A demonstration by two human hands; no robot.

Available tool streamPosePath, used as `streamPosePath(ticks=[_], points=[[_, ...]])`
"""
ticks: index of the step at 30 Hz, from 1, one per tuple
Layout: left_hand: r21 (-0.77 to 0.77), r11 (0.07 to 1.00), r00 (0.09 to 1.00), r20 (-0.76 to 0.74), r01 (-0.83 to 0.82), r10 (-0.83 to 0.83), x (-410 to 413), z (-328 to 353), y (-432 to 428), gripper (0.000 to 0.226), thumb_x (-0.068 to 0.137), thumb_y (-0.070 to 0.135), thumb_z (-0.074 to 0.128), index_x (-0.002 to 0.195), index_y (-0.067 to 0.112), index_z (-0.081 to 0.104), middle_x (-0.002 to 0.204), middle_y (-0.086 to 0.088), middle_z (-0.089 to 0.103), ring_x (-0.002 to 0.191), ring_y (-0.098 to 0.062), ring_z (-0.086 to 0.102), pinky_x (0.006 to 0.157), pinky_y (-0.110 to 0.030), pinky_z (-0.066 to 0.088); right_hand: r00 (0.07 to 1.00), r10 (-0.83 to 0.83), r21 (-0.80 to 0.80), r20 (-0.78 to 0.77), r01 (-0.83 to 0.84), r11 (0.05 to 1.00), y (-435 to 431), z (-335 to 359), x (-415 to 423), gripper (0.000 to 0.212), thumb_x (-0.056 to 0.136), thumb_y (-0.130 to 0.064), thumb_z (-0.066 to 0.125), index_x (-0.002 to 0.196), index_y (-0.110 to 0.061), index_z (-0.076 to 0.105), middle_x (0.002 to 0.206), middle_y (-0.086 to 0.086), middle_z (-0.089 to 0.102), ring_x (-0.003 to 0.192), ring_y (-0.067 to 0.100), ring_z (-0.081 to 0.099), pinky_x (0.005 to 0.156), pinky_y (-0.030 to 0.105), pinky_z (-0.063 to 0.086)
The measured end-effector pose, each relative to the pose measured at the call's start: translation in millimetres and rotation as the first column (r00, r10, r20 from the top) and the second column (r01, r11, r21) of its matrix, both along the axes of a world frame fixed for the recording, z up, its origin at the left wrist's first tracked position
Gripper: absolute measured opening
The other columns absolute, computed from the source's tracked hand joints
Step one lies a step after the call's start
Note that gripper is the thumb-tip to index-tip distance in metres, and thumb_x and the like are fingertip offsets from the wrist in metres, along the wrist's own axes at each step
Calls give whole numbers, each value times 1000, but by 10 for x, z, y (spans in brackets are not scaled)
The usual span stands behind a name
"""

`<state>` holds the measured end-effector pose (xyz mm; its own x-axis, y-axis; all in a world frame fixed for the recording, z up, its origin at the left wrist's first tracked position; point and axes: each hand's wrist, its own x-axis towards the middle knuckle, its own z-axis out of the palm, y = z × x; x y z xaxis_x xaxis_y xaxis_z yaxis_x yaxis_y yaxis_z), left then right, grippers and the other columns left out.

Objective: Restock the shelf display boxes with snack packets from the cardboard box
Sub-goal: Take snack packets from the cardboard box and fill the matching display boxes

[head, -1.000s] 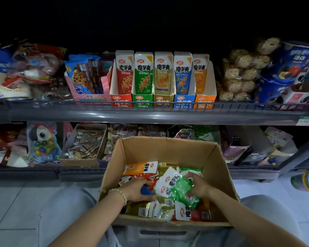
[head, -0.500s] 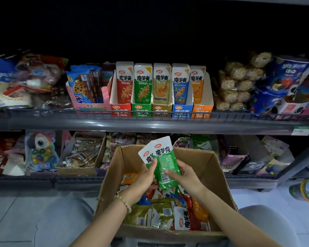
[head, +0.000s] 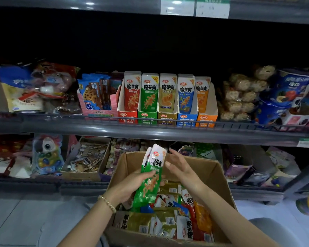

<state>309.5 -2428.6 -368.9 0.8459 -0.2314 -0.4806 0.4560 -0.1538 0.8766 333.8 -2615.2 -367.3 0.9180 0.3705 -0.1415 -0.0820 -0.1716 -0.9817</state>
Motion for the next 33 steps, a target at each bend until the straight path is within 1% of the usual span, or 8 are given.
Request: streamPosePath(ticks=[3,7,10,15,21,23,27,33], points=[[-69,997,998,-48,29,-32,2,62,75,58,72,45,67,122,17,57,118,-5,67,112,-22,62,107,-43,39,994,79,111,-72,-71,991,35,56,44,62,89,-23,61,138,-42,28,127,-4,60,109,7,60,80,18,50],[-123,981,987,-44,148,-154,34,161,115,33,84,26,60,115,17,58,98,2,74,91,-13,70,81,-29,56,995,90,181,-40,-81,980,67,128,117,67,84,-3,66,135,-35,37,109,12,70,100,22,68,76,28,56],[-90,991,995,9,96,-96,100,190,110,28,87,23,62,114,18,58,95,4,74,86,-10,71,71,-24,56,999,30,170,38,-36,985,71,187,190,70,79,2,69,130,-38,41,107,14,70,101,23,67,82,31,56],[106,987,938,337,-122,80,233,193,78,28,80,29,72,104,19,62,98,1,73,84,-12,71,78,-35,58,972,-202,220,120,172,960,55,238,373,60,76,7,71,127,-19,54,107,9,70,99,15,67,74,23,56],[209,975,844,533,-69,-54,221,344,-53,35,86,23,67,114,32,47,96,17,63,76,19,59,61,-4,45,966,-191,221,176,151,964,99,364,516,56,77,2,72,127,-19,55,105,5,70,90,9,68,71,23,56],[181,983,862,496,13,-102,250,374,-16,39,89,18,63,117,35,43,100,18,63,82,18,60,67,-6,47,977,-108,172,185,76,982,95,421,551,52,79,-1,71,122,-26,56,104,2,69,90,8,67,73,23,56],[91,994,872,480,59,-96,311,420,133,51,87,18,65,129,32,40,119,9,63,105,-4,63,90,-31,53,985,40,35,167,-46,998,115,540,655,55,85,-13,67,133,-31,47,113,-1,67,101,12,64,82,39,57],[39,997,853,517,66,-77,465,517,305,51,90,15,61,131,31,37,123,9,61,109,-5,61,93,-33,51,986,112,95,123,-124,988,278,729,747,62,86,-5,64,135,-34,37,116,5,65,98,19,68,69,30,57]])
